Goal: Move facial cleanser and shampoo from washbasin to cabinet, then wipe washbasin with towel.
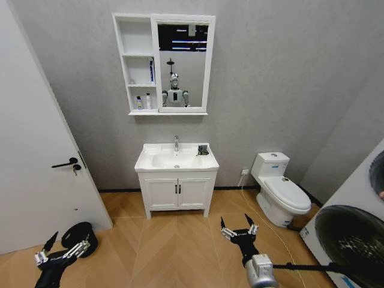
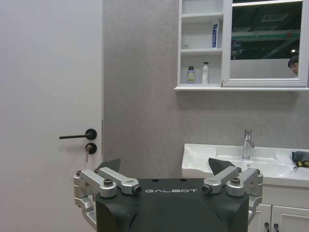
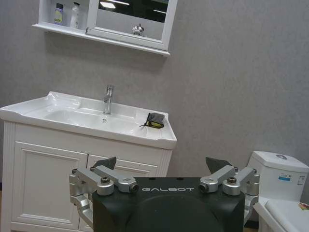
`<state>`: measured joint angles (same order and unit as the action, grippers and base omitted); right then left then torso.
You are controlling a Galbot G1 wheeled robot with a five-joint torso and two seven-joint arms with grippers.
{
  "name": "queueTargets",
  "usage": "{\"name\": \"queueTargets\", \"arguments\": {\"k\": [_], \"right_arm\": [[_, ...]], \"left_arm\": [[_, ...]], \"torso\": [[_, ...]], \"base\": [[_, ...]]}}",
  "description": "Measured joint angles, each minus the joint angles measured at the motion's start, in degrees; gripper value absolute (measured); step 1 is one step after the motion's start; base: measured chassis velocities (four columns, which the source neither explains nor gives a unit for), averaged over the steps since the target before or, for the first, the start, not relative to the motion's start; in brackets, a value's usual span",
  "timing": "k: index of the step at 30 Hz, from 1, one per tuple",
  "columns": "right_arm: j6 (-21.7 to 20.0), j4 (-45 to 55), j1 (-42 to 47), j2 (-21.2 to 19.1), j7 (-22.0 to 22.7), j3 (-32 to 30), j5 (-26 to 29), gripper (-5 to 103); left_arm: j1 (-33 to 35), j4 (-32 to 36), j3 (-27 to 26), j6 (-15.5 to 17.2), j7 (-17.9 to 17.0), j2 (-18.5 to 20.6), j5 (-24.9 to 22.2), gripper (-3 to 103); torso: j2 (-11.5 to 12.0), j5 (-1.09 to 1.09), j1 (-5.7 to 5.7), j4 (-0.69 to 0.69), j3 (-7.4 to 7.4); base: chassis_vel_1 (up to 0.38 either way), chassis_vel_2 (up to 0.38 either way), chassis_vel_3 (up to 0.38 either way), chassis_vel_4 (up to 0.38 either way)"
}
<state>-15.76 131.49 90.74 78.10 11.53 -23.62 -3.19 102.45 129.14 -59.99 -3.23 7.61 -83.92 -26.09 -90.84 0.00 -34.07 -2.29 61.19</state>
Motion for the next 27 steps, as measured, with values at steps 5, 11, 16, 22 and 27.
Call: {"name": "queueTargets", "arguments": {"k": [5, 11, 16, 22, 27], "right_arm": [[0.0, 0.0, 0.0, 0.0, 0.0, 0.0, 0.0, 100], [0.0, 0.0, 0.0, 0.0, 0.0, 0.0, 0.0, 100], [0.0, 0.0, 0.0, 0.01, 0.0, 0.0, 0.0, 100], [0.0, 0.0, 0.0, 0.0, 0.0, 0.0, 0.0, 100], [0.0, 0.0, 0.0, 0.0, 0.01, 0.0, 0.0, 100]], "left_arm": [[0.0, 0.0, 0.0, 0.0, 0.0, 0.0, 0.0, 100], [0.0, 0.0, 0.0, 0.0, 0.0, 0.0, 0.0, 100], [0.0, 0.0, 0.0, 0.0, 0.0, 0.0, 0.0, 100], [0.0, 0.0, 0.0, 0.0, 0.0, 0.0, 0.0, 100], [0.0, 0.0, 0.0, 0.0, 0.0, 0.0, 0.0, 100]], "torso": [[0.0, 0.0, 0.0, 0.0, 0.0], [0.0, 0.0, 0.0, 0.0, 0.0], [0.0, 0.0, 0.0, 0.0, 0.0], [0.0, 0.0, 0.0, 0.0, 0.0], [0.0, 0.0, 0.0, 0.0, 0.0]], "base": [[0.0, 0.0, 0.0, 0.0], [0.0, 0.0, 0.0, 0.0], [0.0, 0.0, 0.0, 0.0], [0.0, 0.0, 0.0, 0.0], [0.0, 0.0, 0.0, 0.0]]}}
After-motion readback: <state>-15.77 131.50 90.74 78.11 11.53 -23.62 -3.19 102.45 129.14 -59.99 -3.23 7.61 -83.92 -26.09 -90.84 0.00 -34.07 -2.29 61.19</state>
